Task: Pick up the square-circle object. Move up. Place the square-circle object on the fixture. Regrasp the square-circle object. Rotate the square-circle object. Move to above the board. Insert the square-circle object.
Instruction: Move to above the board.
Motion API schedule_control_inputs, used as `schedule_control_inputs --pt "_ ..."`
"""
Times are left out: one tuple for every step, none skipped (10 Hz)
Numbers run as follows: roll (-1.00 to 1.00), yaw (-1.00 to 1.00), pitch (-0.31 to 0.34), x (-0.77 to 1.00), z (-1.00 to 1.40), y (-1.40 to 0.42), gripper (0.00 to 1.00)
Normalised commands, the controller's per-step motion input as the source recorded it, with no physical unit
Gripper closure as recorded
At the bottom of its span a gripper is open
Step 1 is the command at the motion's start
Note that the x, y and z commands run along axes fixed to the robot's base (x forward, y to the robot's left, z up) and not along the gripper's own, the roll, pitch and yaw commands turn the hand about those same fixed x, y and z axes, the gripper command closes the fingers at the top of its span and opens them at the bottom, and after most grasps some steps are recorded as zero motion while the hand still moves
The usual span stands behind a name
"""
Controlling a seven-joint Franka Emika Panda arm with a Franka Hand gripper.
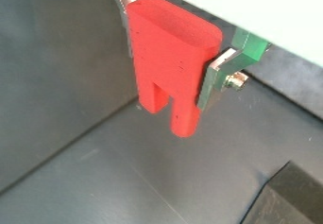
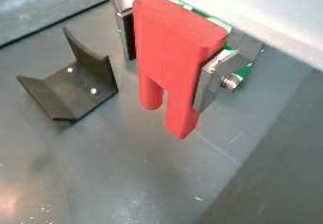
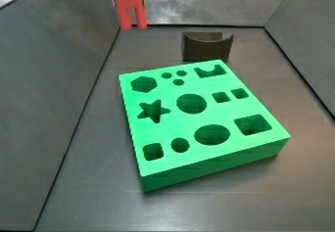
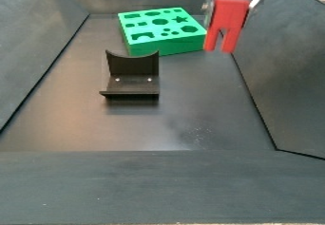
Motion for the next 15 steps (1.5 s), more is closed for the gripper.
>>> schedule_control_inputs --pt "0.19 0.06 0.052 -0.20 1.00 -0.07 1.00" --pt "0.18 0.06 0.041 -0.18 1.00 -0.07 1.00" --pt "0.16 0.06 0.041 -0.17 1.00 -0.06 1.00" --pt "0.15 0.05 0.038 -0.13 0.92 -0.06 1.00" --pt "0.12 0.05 0.043 -0.08 0.67 -0.04 1.00" --pt "0.10 0.05 0.061 -0.02 0.43 -0.02 1.00" --pt "0.09 0.05 0.077 0.00 0.31 -0.02 1.00" --pt "-0.10 -0.17 0.556 0.44 0.39 -1.00 1.00" --pt "-0.10 -0.15 0.552 0.45 0.37 -1.00 1.00" --pt "-0.07 -0.08 0.470 0.47 0.38 -1.00 1.00" --pt "-0.09 -0.06 0.385 0.48 0.37 -1.00 1.00" --pt "-0.04 -0.02 0.241 0.48 0.37 -1.00 1.00" --pt "0.00 0.01 0.160 0.48 0.38 -1.00 1.00" --pt "-0.01 0.01 0.109 0.49 0.38 -1.00 1.00" --pt "-0.01 0.01 0.099 0.50 0.38 -1.00 1.00"
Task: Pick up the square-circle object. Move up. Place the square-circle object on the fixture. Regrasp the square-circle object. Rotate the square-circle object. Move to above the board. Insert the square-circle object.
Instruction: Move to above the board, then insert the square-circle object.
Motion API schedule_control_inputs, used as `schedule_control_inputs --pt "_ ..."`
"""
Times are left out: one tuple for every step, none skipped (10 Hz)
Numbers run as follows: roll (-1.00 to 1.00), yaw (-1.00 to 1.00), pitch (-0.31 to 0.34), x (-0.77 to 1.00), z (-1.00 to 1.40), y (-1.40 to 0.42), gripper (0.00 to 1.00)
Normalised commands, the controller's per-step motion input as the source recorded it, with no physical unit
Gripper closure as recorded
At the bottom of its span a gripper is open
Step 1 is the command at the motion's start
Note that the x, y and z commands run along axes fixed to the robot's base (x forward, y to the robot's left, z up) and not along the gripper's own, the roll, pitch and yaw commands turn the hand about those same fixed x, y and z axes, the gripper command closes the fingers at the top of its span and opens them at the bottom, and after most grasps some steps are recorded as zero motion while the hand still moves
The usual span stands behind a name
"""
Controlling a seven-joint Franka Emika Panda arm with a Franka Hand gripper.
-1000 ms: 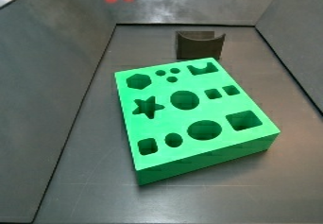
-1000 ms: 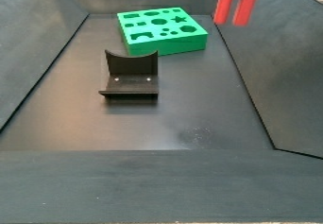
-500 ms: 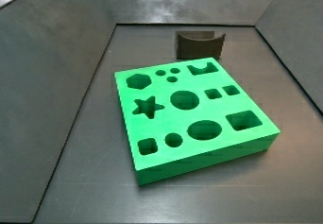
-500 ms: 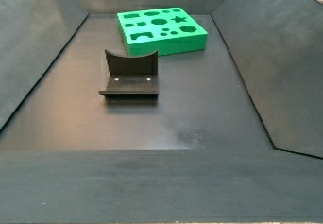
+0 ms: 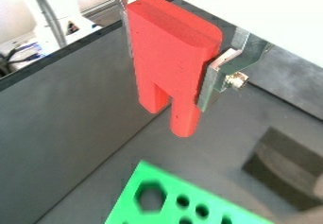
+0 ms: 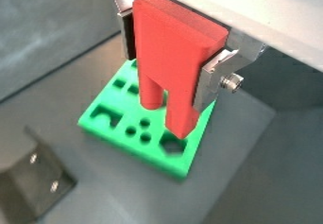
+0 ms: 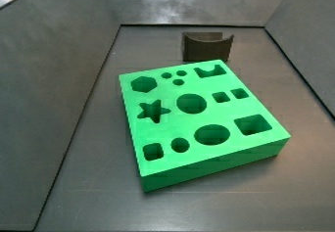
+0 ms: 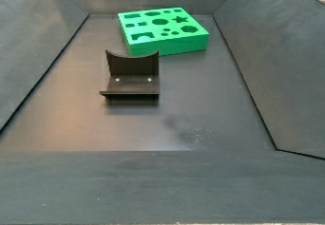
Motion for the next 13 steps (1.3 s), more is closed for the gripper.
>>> schedule_control_inputs --pt "0.02 0.01 0.116 0.52 0.38 -1.00 1.00" --pt "0.03 0.01 0.124 0.55 0.38 -1.00 1.00" --pt "0.06 0.01 0.149 0.42 0.25 -0.65 1.00" --pt "0.07 0.01 0.151 0.33 0.18 -0.48 1.00" --pt "0.07 0.01 0.115 0.20 0.10 -0.26 1.00" --pt "0.15 0.83 0.000 0.00 -0.48 -0.16 1.00" --pt "0.11 0.69 0.000 0.02 -0.23 0.00 1.00" --pt "0.12 0.79 0.000 0.00 -0.32 -0.20 1.00" --pt "0.06 0.72 0.000 0.00 -0.45 -0.33 1.00" --pt "0.00 0.53 -0.034 0.00 -0.65 -0.62 1.00" --pt "0.02 0.34 -0.061 0.02 -0.87 -0.81 1.00" --pt "0.00 0.26 -0.080 0.02 -0.83 -0.88 1.00" --pt "0.00 0.31 -0.071 0.02 -0.84 -0.81 1.00"
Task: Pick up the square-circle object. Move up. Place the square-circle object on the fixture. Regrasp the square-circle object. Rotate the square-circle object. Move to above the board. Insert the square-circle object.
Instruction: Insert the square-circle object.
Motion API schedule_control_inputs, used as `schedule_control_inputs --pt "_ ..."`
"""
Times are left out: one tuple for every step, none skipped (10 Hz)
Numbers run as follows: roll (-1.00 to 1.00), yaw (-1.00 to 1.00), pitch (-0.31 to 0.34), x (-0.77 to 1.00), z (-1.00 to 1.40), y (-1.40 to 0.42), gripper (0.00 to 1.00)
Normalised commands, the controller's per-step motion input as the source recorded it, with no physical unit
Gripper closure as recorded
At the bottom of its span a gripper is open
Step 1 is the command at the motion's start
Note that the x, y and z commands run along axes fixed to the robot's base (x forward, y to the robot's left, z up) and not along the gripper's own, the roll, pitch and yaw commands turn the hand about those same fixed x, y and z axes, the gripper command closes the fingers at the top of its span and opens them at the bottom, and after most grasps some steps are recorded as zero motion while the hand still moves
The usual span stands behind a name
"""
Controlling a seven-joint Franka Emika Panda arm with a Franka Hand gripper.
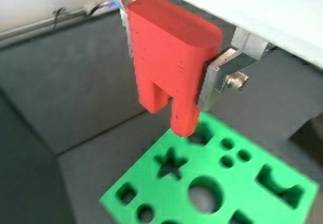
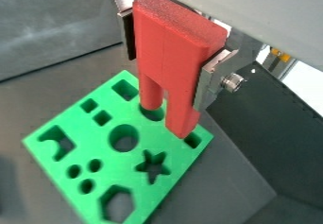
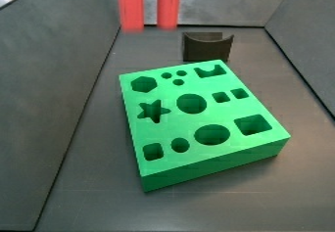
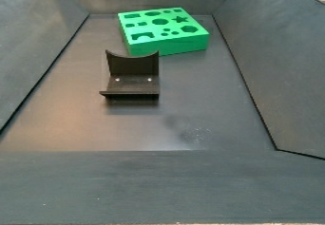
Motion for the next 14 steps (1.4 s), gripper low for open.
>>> schedule_control_inputs --pt "0.02 0.38 -0.123 0.00 -0.94 -0.63 1.00" --pt "0.10 0.37 -0.123 0.00 -0.88 -0.49 1.00" --pt "0.14 0.35 -0.147 0.02 -0.82 -0.44 1.00" --pt "0.27 0.40 -0.206 0.00 -0.58 -0.23 1.00" --pt "0.32 0.36 -0.220 0.05 -0.47 -0.19 1.00" --pt "0.31 0.27 -0.213 0.15 -0.48 -0.26 1.00" --pt "0.23 0.02 -0.174 0.26 -0.67 -0.50 1.00" --pt "0.19 0.00 -0.147 0.33 -0.77 -0.53 1.00" --pt "0.06 0.00 -0.101 0.36 -0.93 -0.27 1.00" --pt "0.00 -0.06 -0.071 0.11 -0.77 -0.04 1.00" --pt "0.05 0.00 0.050 0.09 -0.50 0.00 1.00" --pt "0.11 0.03 0.094 0.04 -0.46 0.00 1.00" --pt "0.22 0.04 0.059 0.00 -0.39 0.00 1.00" --pt "0.22 0.00 0.061 0.00 -0.39 -0.02 1.00"
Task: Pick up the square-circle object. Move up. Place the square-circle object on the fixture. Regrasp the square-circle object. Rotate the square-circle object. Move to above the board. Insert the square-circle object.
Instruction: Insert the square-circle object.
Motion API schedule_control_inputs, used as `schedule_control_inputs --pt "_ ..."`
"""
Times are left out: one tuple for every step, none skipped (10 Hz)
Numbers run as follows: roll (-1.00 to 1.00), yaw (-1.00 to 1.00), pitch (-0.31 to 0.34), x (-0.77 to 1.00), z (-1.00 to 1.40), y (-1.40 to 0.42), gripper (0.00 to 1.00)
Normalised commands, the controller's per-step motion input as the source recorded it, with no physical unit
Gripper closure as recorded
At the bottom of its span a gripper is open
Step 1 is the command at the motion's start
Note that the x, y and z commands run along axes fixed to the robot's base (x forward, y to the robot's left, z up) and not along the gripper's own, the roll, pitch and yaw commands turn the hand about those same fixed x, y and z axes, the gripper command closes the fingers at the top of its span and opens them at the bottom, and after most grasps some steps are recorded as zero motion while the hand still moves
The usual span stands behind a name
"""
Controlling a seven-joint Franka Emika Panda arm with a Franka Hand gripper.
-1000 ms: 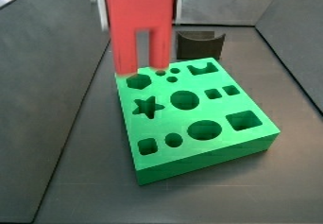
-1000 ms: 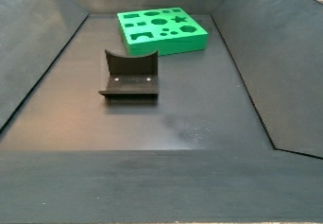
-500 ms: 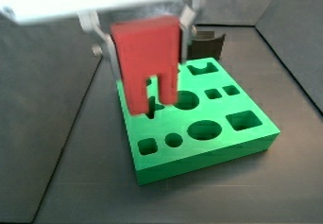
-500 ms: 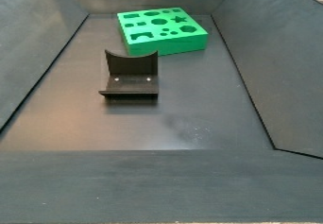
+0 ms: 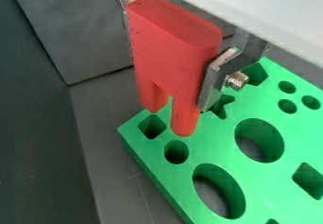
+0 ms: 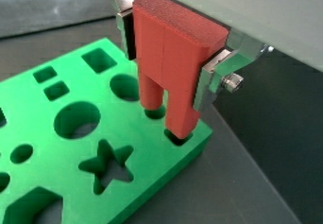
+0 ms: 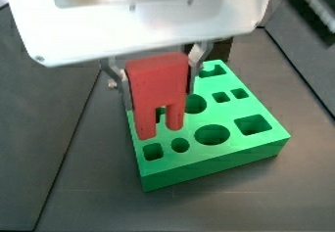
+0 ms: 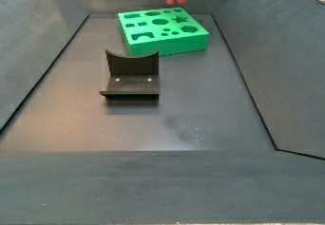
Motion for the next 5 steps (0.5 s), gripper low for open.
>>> schedule_control_inputs --pt "0.25 0.01 0.000 0.05 -0.48 -0.13 1.00" --pt "0.27 0.00 -0.089 0.15 -0.57 -0.29 1.00" --pt "0.26 0.04 -0.156 0.16 -0.54 -0.32 1.00" --pt "0.30 0.03 -0.179 0.30 -0.47 -0.37 1.00" --pt "0.32 0.05 -0.153 0.30 -0.44 -0.29 1.00"
